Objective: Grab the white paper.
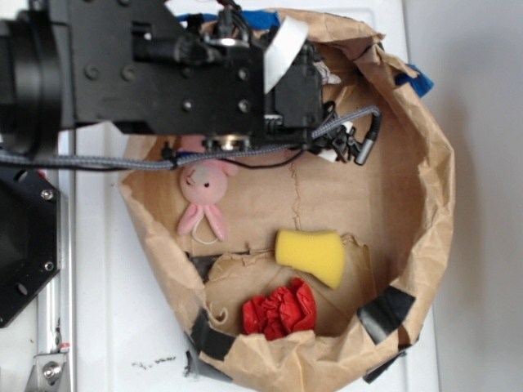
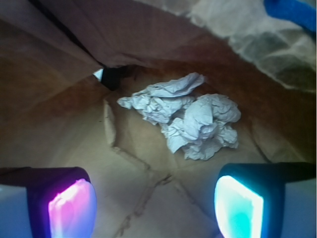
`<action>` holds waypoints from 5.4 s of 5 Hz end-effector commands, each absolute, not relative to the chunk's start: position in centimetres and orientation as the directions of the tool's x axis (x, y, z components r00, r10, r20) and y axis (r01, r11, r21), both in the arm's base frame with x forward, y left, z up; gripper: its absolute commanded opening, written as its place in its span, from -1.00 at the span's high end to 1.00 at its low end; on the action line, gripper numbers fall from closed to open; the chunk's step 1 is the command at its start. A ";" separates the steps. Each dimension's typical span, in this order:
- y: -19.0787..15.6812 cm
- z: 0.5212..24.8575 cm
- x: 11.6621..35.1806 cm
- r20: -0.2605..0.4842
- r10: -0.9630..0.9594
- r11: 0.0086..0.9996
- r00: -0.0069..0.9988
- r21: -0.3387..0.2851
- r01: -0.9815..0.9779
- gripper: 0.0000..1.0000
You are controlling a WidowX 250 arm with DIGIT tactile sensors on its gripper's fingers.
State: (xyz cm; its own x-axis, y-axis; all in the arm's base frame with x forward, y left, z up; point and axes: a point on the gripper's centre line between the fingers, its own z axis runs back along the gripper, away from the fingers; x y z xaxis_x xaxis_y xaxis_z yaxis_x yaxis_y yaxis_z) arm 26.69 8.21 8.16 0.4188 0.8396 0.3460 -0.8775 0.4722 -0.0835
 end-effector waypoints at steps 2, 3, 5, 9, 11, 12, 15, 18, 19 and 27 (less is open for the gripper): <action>10.0 9.9 26.5 0.382 0.853 0.428 0.356 -0.123 -0.895 -1.00; 9.6 7.8 28.2 0.375 0.875 0.376 0.307 -0.126 -0.918 -1.00; 9.6 7.0 28.6 0.385 0.870 0.382 0.307 -0.134 -0.915 -1.00; 11.8 7.7 28.1 0.510 0.841 0.274 0.181 -0.112 -0.955 -1.00; 11.6 8.5 27.7 0.469 0.867 0.223 0.169 -0.063 -0.973 -1.00; 11.7 8.4 27.9 0.468 0.869 0.212 0.163 -0.053 -0.976 -1.00; 12.6 4.9 26.6 0.481 0.847 0.255 0.228 0.008 -0.967 -1.00; 12.0 3.8 21.7 0.486 0.849 0.252 0.204 -0.033 -0.967 1.00; 12.1 3.8 21.4 0.477 0.855 0.250 0.204 -0.033 -0.968 1.00; 13.8 5.6 24.2 0.448 0.891 0.117 0.066 -0.087 -0.989 -1.00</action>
